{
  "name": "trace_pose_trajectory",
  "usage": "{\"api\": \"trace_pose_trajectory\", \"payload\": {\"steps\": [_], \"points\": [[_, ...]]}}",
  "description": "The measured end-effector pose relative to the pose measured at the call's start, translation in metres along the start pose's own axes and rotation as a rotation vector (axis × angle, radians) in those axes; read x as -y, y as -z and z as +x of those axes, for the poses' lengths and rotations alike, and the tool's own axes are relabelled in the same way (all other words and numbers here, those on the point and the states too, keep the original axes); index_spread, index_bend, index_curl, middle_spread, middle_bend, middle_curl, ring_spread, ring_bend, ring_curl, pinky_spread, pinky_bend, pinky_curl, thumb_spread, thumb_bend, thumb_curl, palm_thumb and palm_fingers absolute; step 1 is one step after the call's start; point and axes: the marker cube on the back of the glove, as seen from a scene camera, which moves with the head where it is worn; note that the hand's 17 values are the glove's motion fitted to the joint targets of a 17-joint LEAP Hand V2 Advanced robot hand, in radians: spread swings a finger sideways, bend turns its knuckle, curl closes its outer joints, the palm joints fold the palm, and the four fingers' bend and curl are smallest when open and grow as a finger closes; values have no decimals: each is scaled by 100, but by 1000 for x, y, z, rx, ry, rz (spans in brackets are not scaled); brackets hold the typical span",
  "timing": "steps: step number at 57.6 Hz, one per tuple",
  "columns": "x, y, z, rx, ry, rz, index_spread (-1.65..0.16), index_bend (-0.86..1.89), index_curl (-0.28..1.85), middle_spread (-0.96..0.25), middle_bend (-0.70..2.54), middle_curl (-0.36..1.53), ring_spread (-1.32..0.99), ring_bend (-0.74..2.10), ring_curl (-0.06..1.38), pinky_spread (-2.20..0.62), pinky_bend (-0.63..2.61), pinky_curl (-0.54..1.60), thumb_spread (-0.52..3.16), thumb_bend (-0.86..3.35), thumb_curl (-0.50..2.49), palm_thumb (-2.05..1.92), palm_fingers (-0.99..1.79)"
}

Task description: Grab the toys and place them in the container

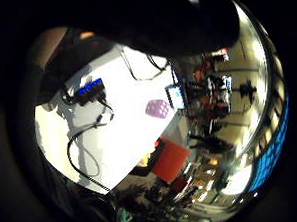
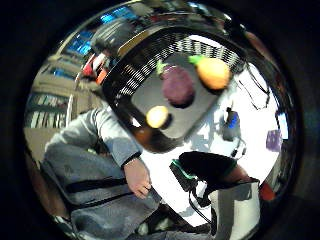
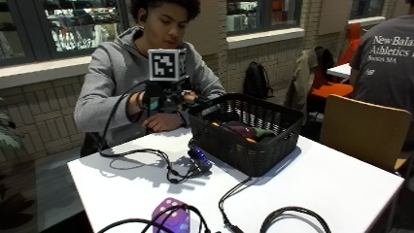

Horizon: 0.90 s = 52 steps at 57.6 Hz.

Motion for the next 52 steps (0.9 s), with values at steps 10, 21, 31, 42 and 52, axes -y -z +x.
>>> {"api": "trace_pose_trajectory", "payload": {"steps": [10, 21, 31, 42, 52], "points": [[-12, -38, 132, 143, -356, -100, -24, 39, 39, 1, 19, 37, -7, 18, 14, -1, 42, 37, 113, -2, 30, 16, -6], [-24, -115, 166, 311, -545, -241, -25, 24, 37, 2, 17, 36, -8, 22, 17, 0, 54, 39, 115, 0, 32, 25, -2], [-1, -168, 200, 299, -645, -281, -27, 8, 31, 4, 15, 34, -8, 28, 21, 1, 70, 43, 117, -1, 33, 28, -10], [18, -202, 199, 333, -634, -288, -28, 9, 24, 5, 14, 32, -4, 18, 21, 3, 91, 47, 119, -1, 33, 28, -13], [23, -207, 197, 279, -699, -200, -29, 35, 30, 2, 14, 27, -9, 46, 25, -8, 95, 42, 131, 9, 36, 47, 45]]}}
